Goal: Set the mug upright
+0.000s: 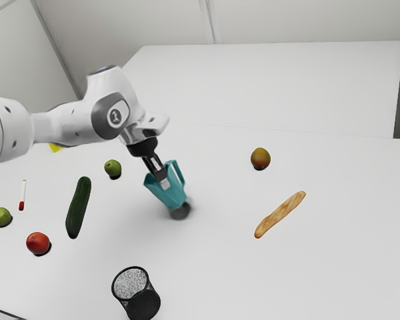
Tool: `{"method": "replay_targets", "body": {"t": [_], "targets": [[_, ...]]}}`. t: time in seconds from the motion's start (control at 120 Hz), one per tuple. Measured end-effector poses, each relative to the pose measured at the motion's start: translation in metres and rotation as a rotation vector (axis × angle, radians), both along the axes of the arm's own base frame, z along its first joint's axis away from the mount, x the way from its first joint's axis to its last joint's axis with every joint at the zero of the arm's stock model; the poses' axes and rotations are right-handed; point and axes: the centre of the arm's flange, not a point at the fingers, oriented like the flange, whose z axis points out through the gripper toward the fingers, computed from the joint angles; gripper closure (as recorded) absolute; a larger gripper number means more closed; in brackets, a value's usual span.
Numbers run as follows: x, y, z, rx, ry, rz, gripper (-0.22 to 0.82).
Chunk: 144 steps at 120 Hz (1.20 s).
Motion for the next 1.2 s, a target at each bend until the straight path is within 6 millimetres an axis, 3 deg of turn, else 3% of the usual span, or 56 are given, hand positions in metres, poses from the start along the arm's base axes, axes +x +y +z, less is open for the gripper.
{"method": "replay_targets", "body": {"t": [0.175, 0.433, 0.667, 0.942, 1.033, 1.2], "targets": [[-0.017, -0.010, 0.001, 0.164, -0.013, 0.023, 0.78], [-0.030, -0.028, -0.022, 0.350, -0.013, 0.064, 0.78], [-0.038, -0.044, -0.042, 0.388, -0.029, 0.145, 0.78], [-0.042, -0.060, -0.042, 0.391, -0.045, 0.243, 0.50], [-0.044, -0.064, -0.038, 0.395, -0.051, 0.273, 0.33], [-0.043, -0.054, -0.006, 0.408, -0.101, 0.362, 0.15]]}}
